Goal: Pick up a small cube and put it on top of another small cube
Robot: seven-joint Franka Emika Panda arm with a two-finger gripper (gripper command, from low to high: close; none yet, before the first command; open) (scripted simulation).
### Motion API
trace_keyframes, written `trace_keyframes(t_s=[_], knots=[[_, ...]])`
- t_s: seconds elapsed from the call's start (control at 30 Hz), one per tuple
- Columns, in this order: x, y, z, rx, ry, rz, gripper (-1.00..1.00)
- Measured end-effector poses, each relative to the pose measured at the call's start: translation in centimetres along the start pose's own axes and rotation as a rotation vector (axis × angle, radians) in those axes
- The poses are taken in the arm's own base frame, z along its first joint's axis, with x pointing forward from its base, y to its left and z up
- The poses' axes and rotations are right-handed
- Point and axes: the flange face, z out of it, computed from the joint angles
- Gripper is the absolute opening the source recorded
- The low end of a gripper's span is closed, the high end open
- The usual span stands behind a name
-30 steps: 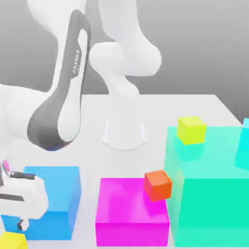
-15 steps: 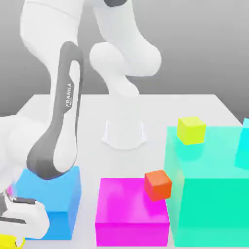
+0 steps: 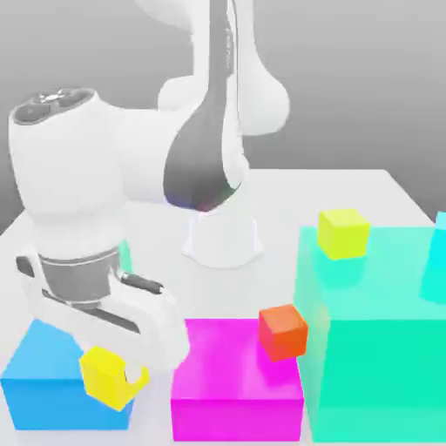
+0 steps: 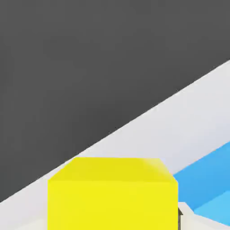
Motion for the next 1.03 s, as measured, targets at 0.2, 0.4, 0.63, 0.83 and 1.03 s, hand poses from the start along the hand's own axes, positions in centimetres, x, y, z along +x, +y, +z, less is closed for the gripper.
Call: trace_keyframes(t_s=[0.2,0.4,0.63,0.83,1.03], knots=[[-6.6,1.0,-1.9,-0.005,-0.005,0.181,-1.0],[-11.8,3.1,-3.3,-0.015,0.01,0.382,-1.0],[-17.0,6.2,-3.9,-0.021,0.052,0.624,-1.0],[-19.2,8.3,-1.5,-0.017,0.095,0.77,-1.0],[-19.1,8.7,2.5,-0.017,0.092,0.773,1.0]])
